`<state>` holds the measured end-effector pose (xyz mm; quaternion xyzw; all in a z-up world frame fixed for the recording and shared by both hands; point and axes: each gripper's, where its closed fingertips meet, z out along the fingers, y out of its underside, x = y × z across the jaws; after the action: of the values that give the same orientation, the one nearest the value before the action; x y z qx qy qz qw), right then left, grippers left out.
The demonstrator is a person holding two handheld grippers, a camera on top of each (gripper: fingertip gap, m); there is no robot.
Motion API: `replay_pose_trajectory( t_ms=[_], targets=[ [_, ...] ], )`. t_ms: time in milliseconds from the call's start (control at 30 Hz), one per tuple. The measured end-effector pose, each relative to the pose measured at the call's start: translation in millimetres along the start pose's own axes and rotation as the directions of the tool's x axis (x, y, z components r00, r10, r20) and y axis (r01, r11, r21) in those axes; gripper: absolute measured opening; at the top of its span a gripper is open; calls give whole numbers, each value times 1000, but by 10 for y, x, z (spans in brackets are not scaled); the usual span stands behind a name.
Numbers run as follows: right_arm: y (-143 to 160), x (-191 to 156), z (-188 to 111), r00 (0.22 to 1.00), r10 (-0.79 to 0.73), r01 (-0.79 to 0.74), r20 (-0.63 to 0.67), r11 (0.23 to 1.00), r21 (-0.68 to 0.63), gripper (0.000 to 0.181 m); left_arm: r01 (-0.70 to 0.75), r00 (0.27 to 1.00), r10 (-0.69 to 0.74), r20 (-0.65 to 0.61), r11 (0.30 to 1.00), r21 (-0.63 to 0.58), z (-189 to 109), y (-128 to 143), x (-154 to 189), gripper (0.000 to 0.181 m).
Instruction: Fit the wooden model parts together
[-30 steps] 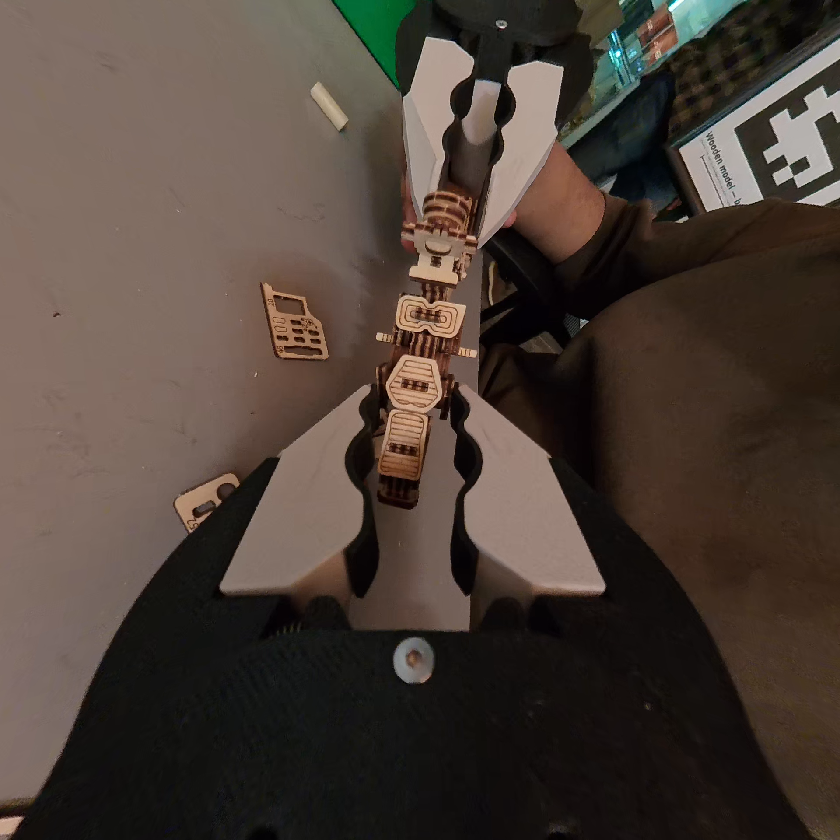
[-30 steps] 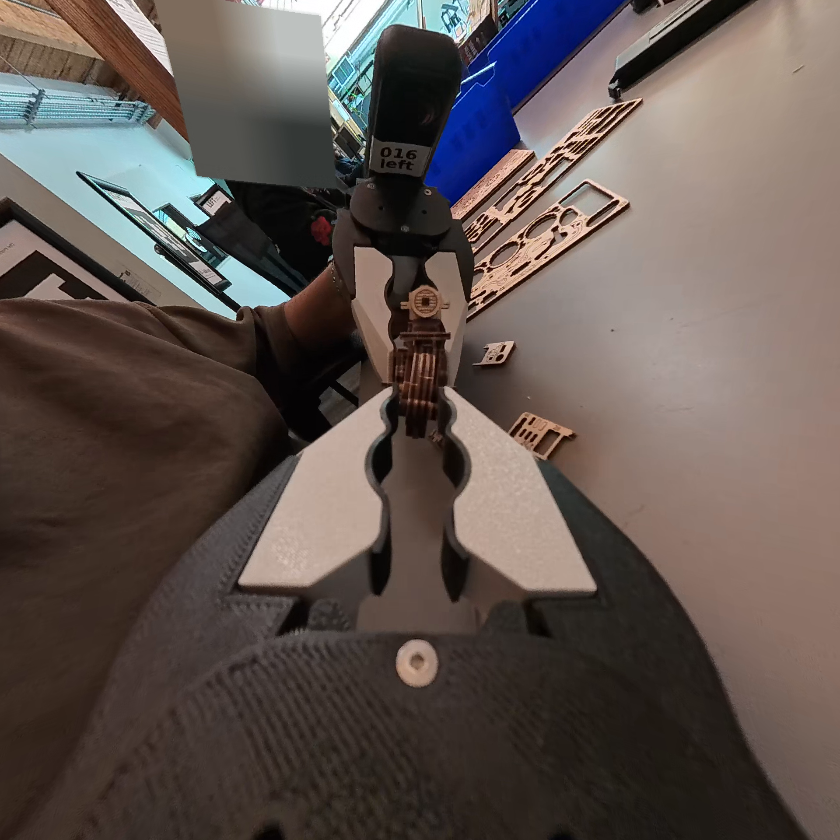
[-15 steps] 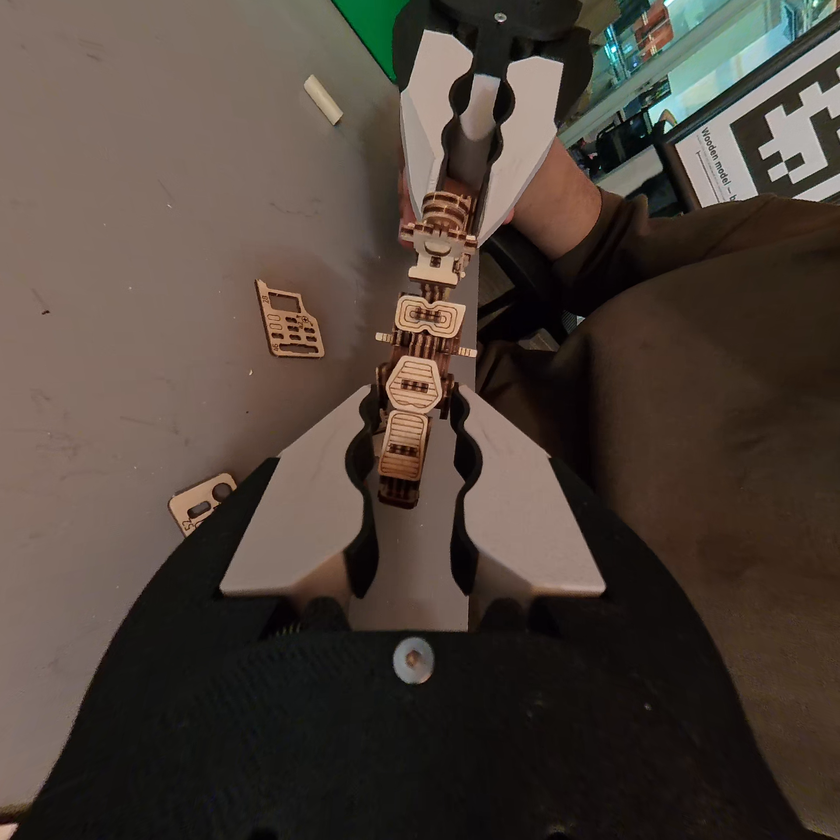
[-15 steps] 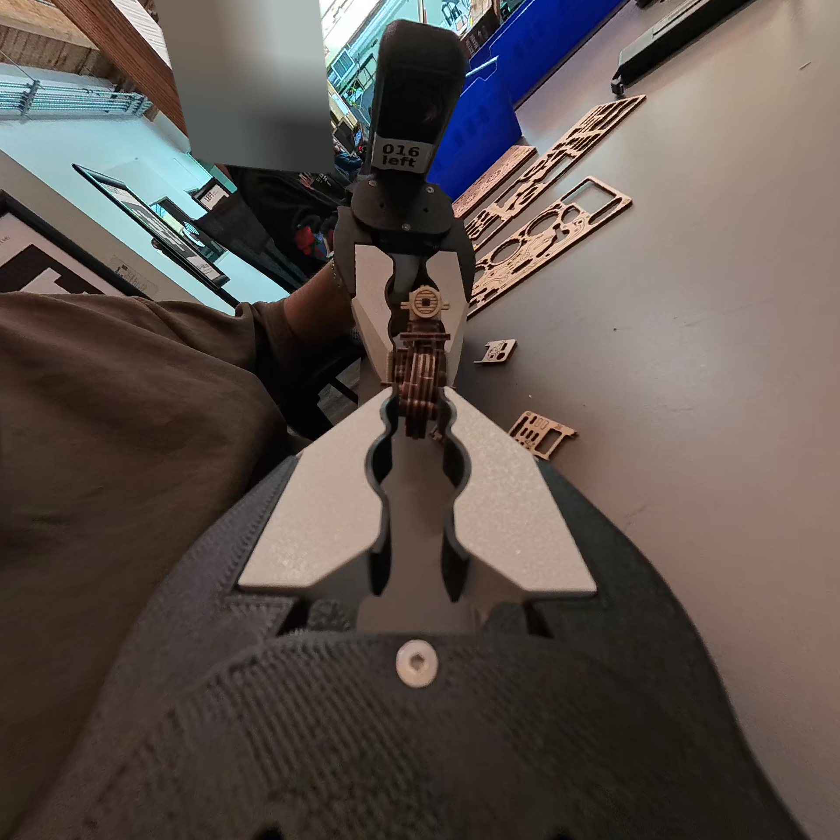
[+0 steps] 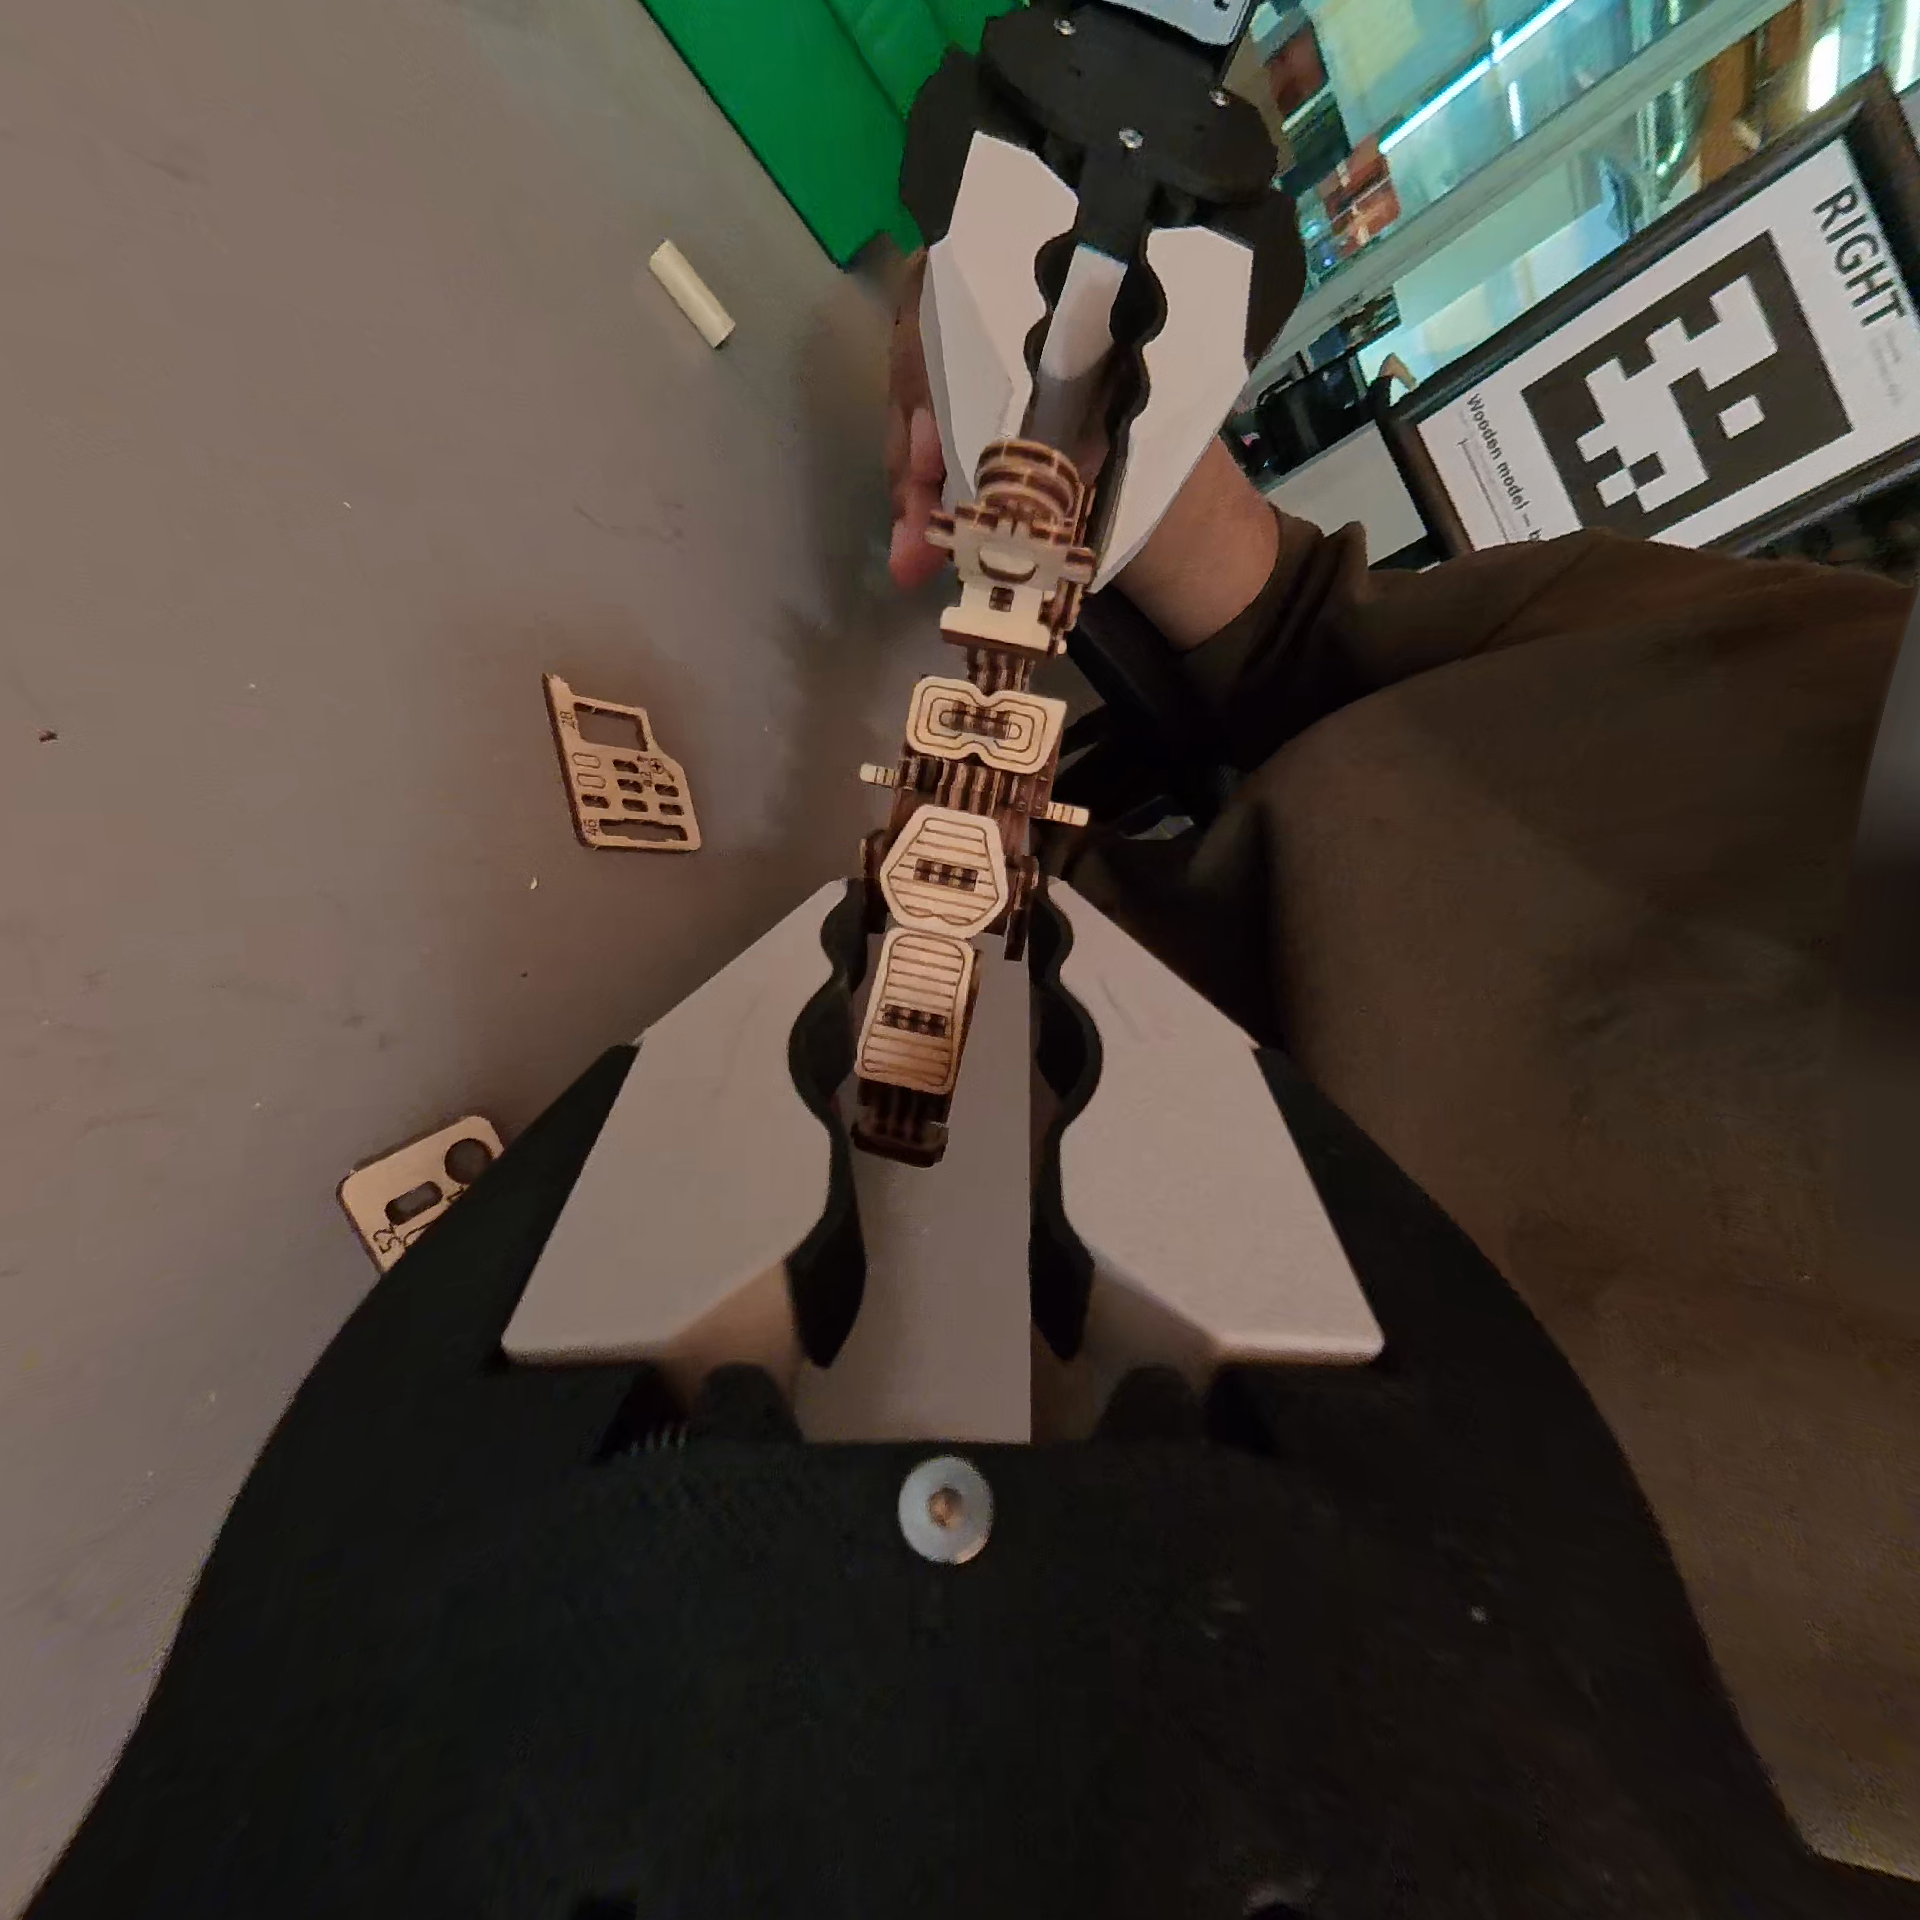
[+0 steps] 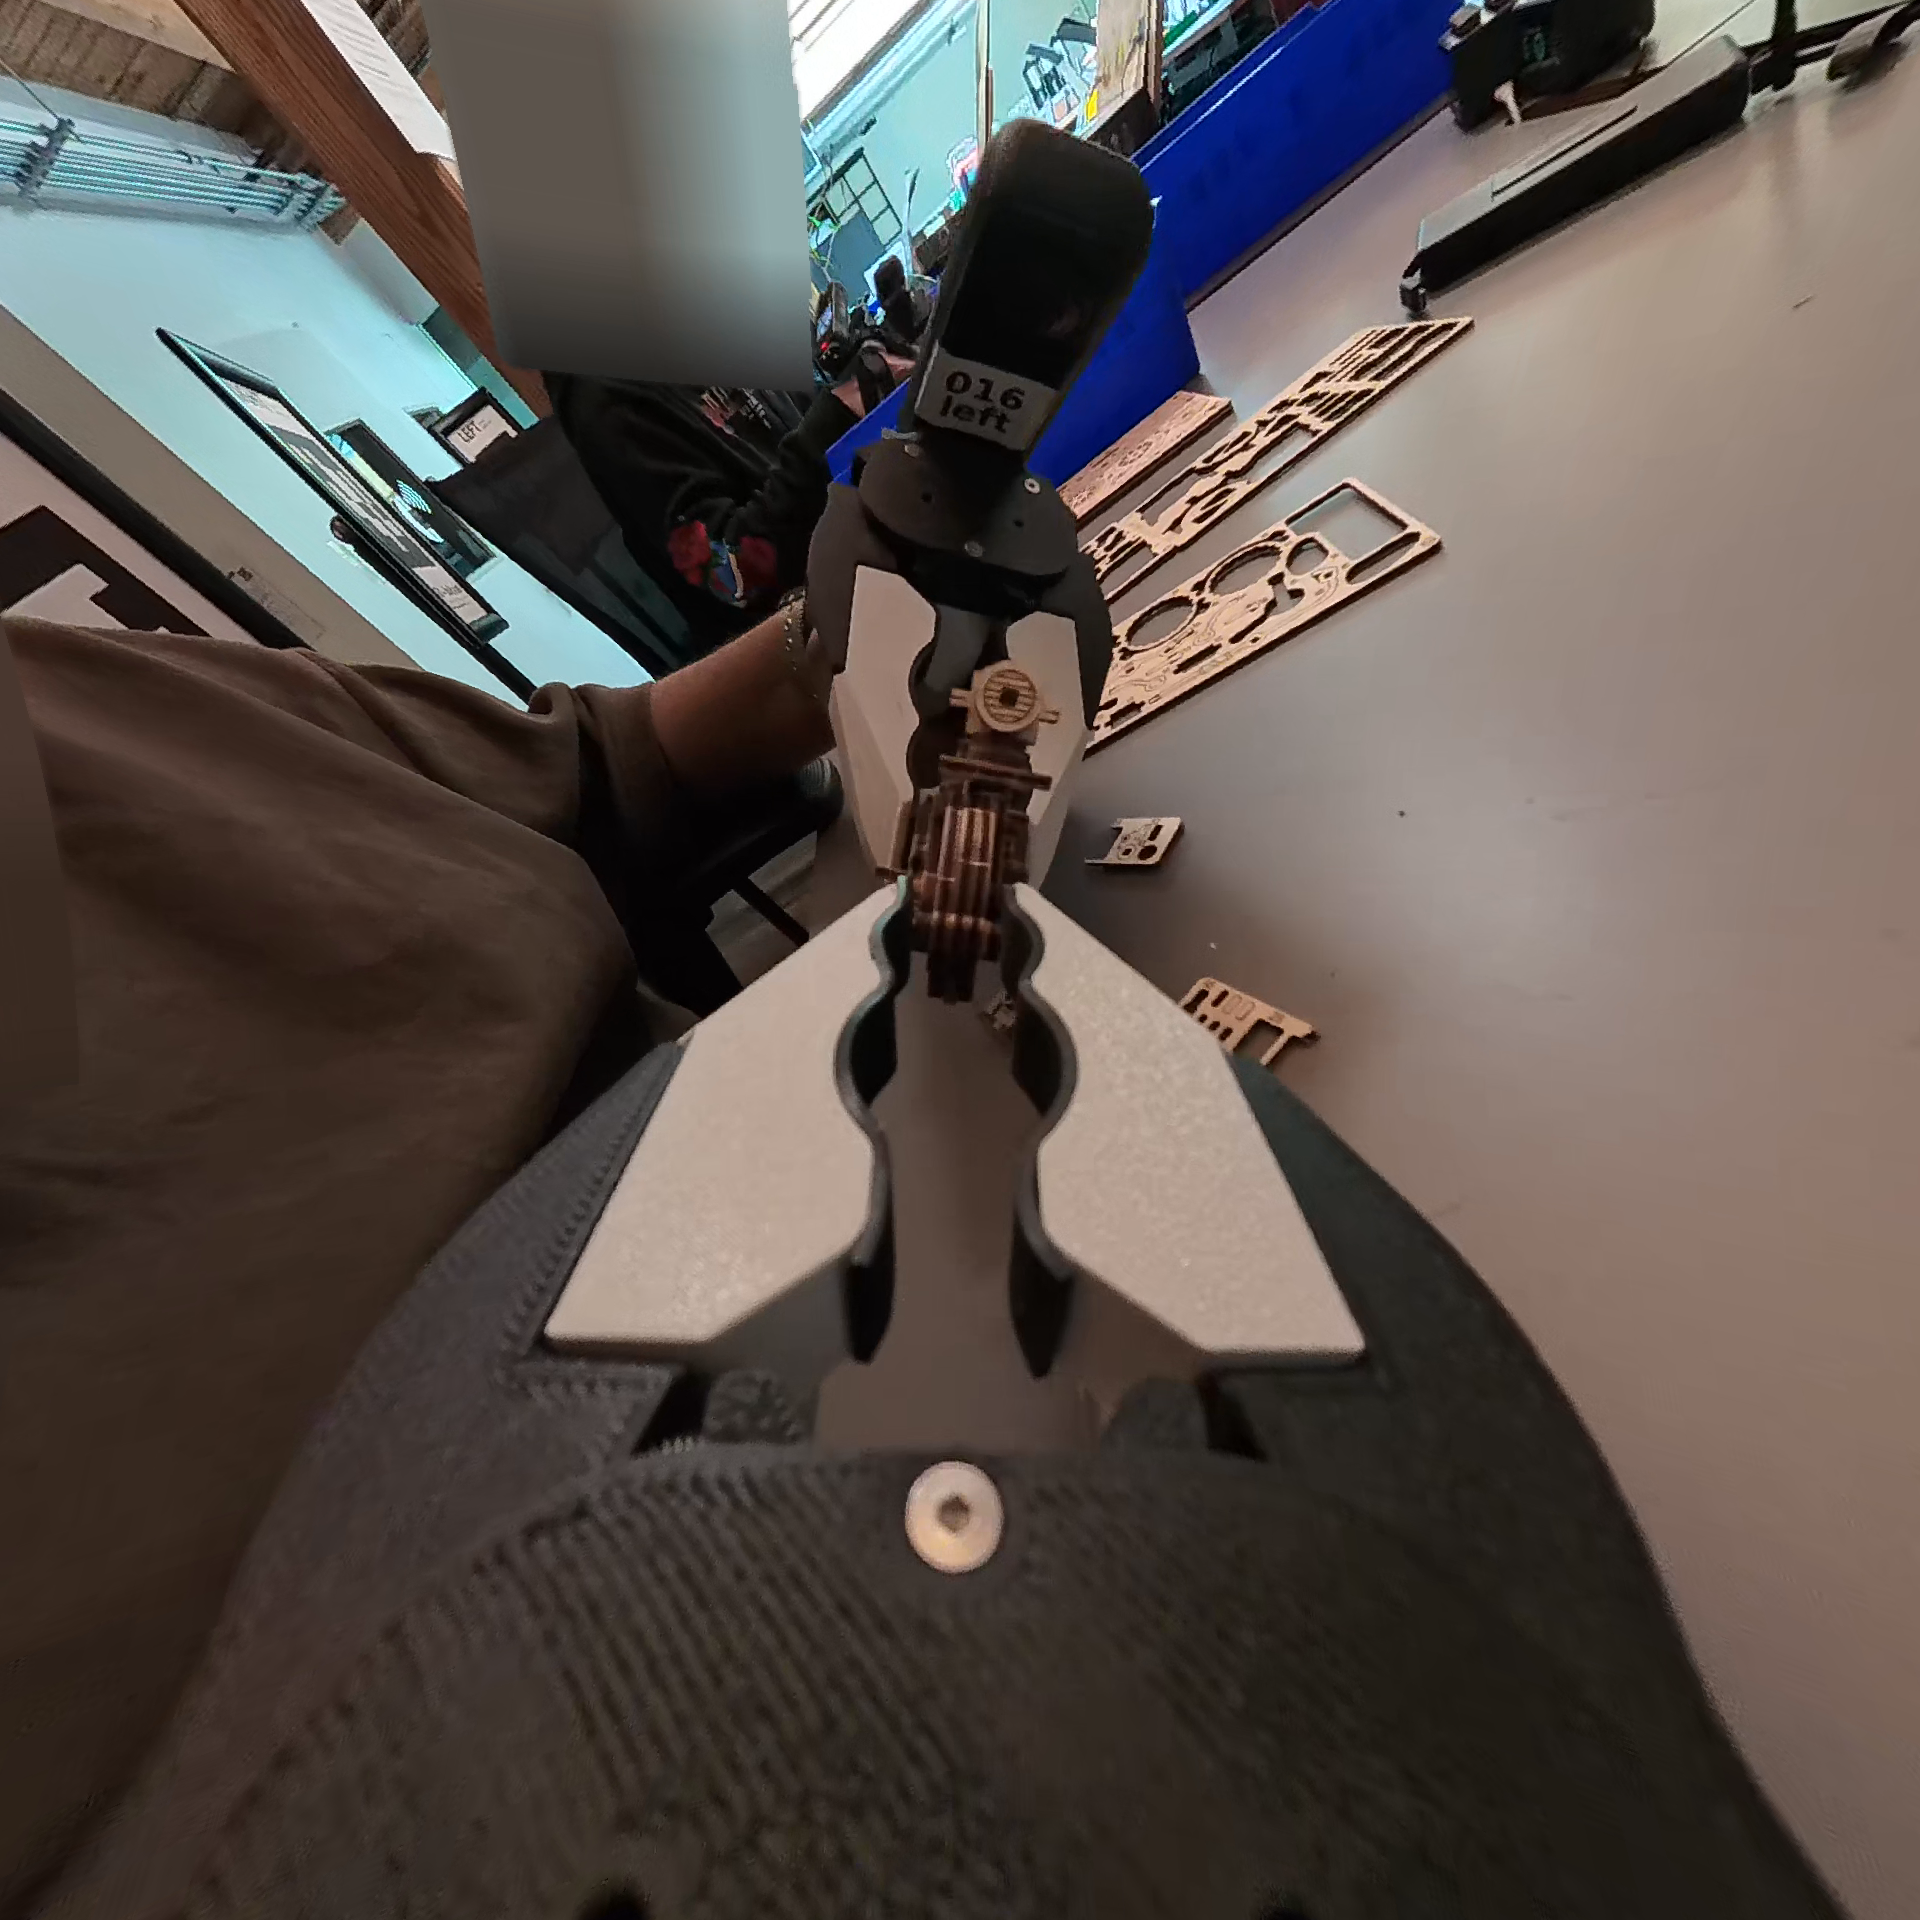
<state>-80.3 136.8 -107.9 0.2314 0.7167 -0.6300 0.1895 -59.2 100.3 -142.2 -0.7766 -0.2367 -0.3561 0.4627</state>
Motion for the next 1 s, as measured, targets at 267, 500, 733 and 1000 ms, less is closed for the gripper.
replay_pose_trajectory(
  t_ms=[267,500,733,1000],
  targets=[
    [-98,-3,-50,999,44,-45,21,997,55,14,31,998,-28,-54,999,44,-23,-64,47,28],
    [-245,-62,-144,993,68,-81,94,986,144,14,58,991,-45,-124,993,103,-66,-159,131,28],
    [-334,-277,-189,984,-29,-8,175,979,205,14,14,988,8,-156,990,143,-96,-221,236,28],
    [-341,-233,-176,989,-24,-7,145,978,208,14,-11,984,39,-174,987,162,-117,-247,313,28]
  ],
)
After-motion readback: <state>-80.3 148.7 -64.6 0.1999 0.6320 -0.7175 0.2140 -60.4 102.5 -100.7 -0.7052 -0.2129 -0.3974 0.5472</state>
